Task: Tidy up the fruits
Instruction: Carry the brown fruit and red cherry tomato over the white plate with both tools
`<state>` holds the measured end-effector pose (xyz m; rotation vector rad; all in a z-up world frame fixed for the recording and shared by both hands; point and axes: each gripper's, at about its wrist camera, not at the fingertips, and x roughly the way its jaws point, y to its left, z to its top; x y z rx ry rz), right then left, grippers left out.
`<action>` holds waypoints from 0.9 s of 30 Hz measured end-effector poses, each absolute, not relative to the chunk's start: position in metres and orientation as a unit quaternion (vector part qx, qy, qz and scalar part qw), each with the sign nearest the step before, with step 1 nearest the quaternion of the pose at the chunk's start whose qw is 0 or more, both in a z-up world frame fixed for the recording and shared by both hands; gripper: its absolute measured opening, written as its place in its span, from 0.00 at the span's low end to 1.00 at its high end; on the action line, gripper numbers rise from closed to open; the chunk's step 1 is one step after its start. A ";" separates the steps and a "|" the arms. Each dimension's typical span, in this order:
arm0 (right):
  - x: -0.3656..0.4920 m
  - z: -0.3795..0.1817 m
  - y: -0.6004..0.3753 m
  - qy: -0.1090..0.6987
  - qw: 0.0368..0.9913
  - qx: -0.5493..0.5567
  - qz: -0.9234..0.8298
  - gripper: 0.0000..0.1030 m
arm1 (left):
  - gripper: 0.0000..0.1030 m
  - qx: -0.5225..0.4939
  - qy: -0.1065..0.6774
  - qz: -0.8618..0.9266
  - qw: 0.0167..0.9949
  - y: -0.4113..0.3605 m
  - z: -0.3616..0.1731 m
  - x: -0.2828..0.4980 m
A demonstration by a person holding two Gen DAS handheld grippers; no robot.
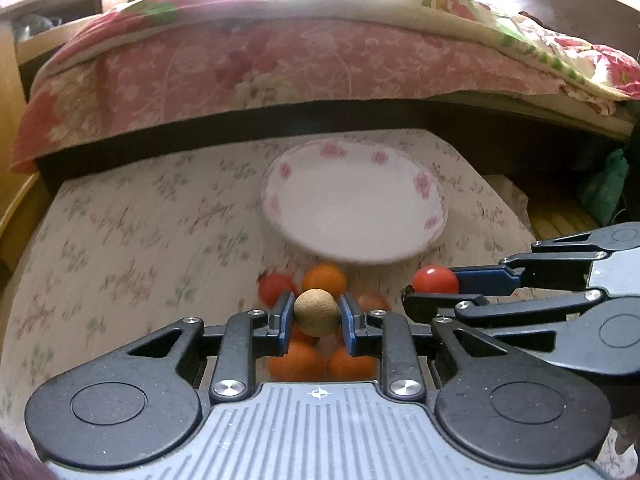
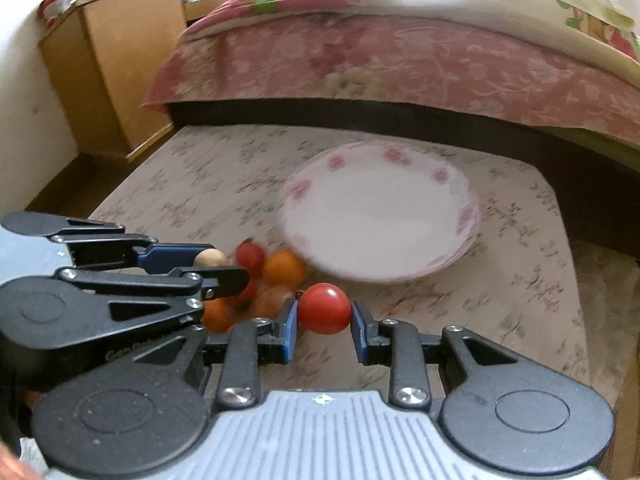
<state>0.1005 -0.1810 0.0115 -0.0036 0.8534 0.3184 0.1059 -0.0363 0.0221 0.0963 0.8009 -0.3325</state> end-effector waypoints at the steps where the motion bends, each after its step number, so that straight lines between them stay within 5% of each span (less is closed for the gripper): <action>1: 0.106 0.011 -0.184 0.410 0.899 -0.002 0.150 0.29 | 0.31 0.048 0.387 -0.162 0.906 -0.039 0.022 0.110; 27: 0.164 -0.014 -0.204 0.406 0.906 0.000 0.121 0.29 | 0.30 0.077 0.397 -0.158 0.901 -0.070 0.002 0.176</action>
